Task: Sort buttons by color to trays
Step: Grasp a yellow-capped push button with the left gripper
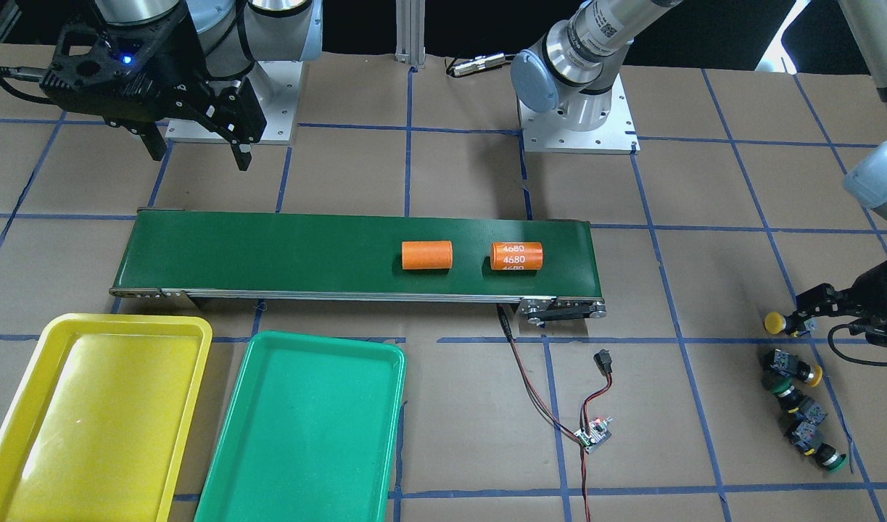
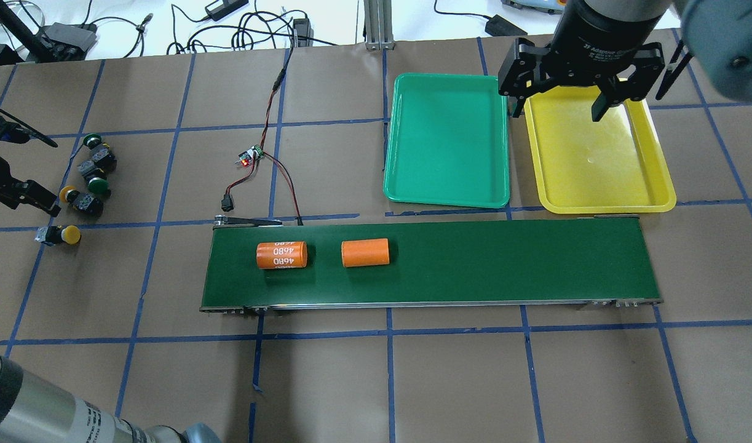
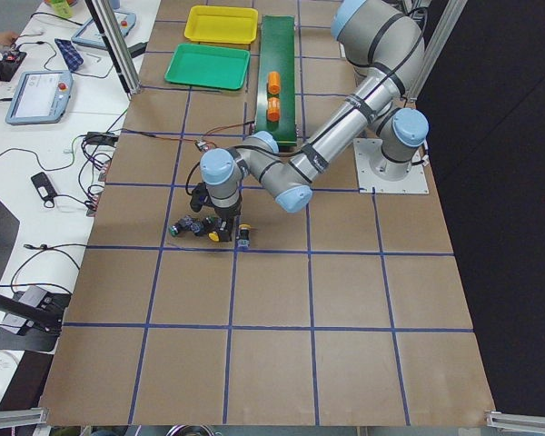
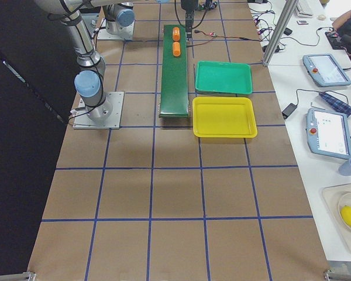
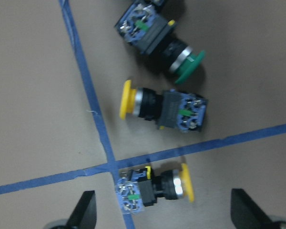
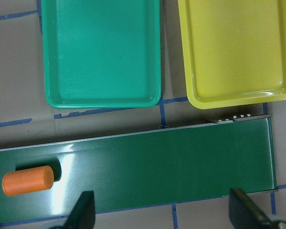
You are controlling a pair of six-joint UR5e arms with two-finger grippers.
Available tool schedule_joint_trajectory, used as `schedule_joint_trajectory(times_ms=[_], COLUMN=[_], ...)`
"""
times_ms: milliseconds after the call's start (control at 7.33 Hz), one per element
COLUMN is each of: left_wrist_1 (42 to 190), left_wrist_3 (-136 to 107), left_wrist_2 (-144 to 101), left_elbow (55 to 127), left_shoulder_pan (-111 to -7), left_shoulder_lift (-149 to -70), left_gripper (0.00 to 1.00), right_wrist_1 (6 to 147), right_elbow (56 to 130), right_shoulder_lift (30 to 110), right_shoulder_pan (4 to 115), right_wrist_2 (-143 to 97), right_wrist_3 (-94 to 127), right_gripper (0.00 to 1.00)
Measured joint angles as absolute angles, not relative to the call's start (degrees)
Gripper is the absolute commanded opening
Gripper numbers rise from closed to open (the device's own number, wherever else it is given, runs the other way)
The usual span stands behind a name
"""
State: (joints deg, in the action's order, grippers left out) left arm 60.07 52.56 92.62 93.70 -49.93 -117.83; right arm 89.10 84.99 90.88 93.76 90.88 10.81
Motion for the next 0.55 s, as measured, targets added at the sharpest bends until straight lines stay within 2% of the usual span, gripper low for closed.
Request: schedule_joint_trajectory(times_ms=[546], left_wrist_1=[59.5], left_wrist_3=[51.8], left_wrist_2=[90.1], left_elbow=[94.5], left_shoulder_pan=[-49.3], left_shoulder_lift=[-121.6], left_gripper=[1.0], right_wrist_1=[89.1], right_elbow=[85.0], right_shoulder_lift=[90.9], right_shoulder_pan=[93.7], right_wrist_2=[90.9], right_wrist_3=[10.8], right_gripper=[1.0])
